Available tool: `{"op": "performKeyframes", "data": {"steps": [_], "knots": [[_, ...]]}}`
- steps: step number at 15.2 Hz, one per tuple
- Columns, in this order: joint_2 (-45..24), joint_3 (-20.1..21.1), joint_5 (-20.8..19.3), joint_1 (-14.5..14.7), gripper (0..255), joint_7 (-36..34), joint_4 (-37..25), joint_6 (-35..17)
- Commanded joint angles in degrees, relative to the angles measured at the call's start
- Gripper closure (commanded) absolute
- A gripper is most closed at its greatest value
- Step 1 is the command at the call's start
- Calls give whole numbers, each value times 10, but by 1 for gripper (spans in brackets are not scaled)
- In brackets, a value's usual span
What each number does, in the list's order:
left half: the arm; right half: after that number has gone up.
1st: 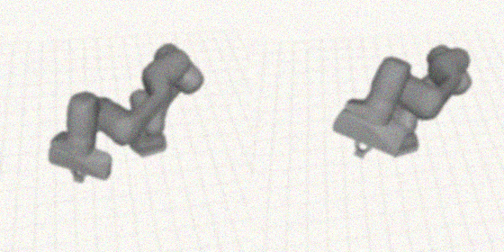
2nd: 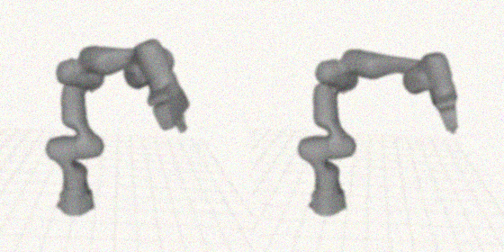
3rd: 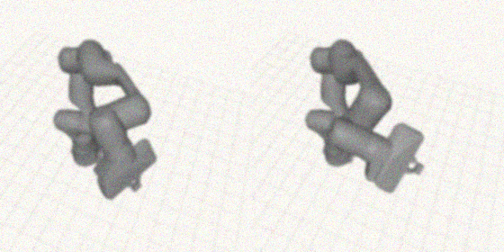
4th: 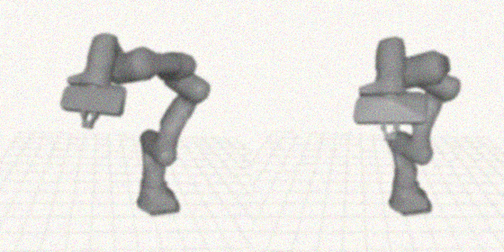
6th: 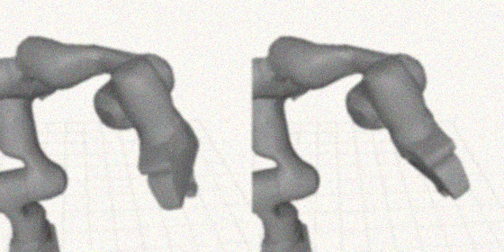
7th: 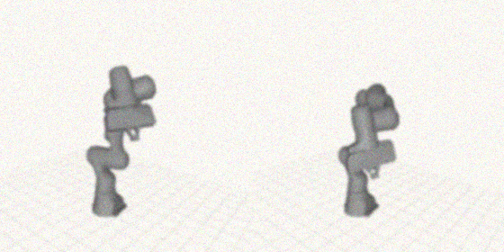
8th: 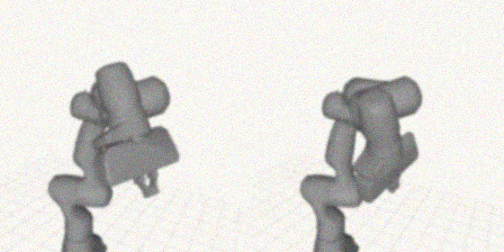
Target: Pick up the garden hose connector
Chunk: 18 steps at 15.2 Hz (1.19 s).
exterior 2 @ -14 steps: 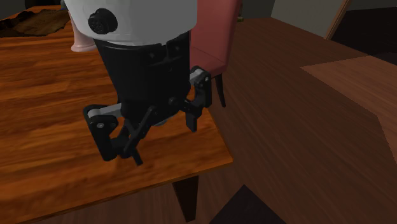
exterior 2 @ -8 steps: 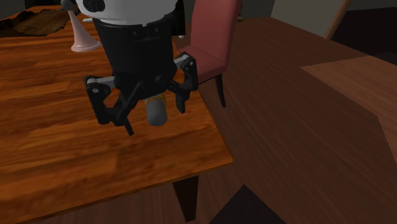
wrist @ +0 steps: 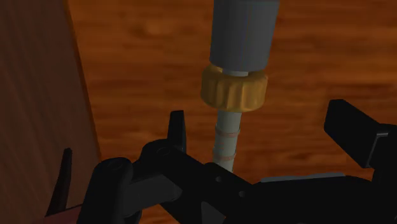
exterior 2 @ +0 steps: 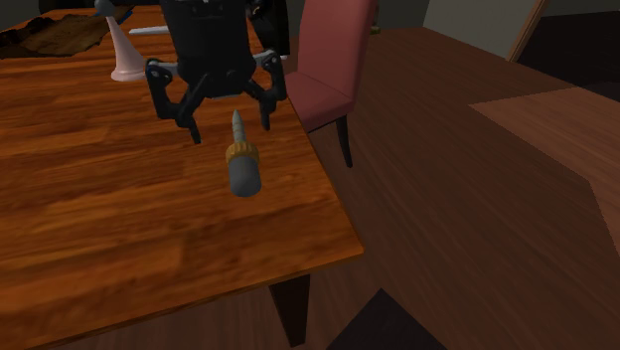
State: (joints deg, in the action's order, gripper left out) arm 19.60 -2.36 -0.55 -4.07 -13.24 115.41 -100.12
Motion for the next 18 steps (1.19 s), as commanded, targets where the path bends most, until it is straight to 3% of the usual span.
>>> {"op": "performKeyframes", "data": {"steps": [1, 3, 12, 13, 18], "knots": [[-40, -6, 0, -8, 0, -15, -39, -5], [-67, -10, 1, -13, 0, -25, -68, -6], [-63, -10, 1, -13, 0, -25, -5, -65], [-62, -11, 1, -13, 255, -24, -3, -66], [-63, -11, 1, -14, 255, -23, -4, -66]]}}
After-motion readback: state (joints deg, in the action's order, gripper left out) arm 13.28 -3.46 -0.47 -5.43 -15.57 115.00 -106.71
